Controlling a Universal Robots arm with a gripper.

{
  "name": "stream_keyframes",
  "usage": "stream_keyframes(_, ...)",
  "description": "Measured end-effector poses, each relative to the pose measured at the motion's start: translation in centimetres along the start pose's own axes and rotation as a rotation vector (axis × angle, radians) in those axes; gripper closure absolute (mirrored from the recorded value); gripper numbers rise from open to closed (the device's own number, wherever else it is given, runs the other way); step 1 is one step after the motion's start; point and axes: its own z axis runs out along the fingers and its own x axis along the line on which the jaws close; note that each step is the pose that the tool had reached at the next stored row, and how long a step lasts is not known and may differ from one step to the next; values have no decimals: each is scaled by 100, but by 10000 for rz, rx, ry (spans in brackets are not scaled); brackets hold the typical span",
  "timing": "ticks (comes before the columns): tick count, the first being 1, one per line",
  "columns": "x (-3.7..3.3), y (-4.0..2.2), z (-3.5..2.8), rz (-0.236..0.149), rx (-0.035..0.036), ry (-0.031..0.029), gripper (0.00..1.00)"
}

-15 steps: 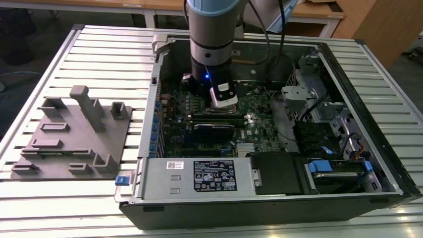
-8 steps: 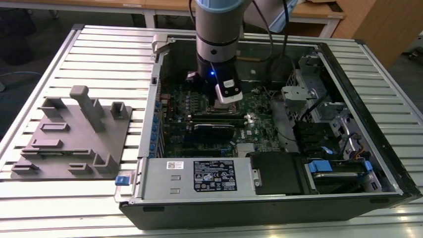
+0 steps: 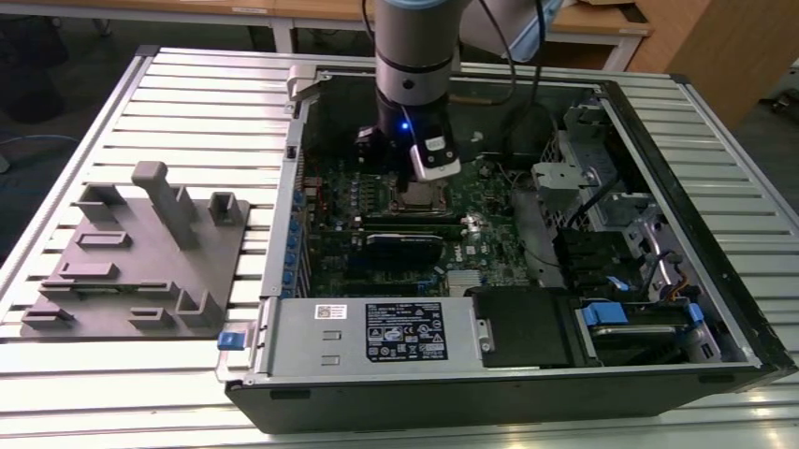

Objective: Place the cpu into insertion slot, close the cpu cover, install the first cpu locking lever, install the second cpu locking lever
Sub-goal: 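Install the second cpu locking lever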

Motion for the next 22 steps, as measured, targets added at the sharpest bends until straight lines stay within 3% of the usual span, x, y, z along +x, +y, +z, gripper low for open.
stream_keyframes(3,-44,52,11,-2,84,-18,90)
stream_keyframes(11,-225,143,33,-6,209,-44,90)
stream_keyframes(22,-228,146,23,-6,215,-45,90)
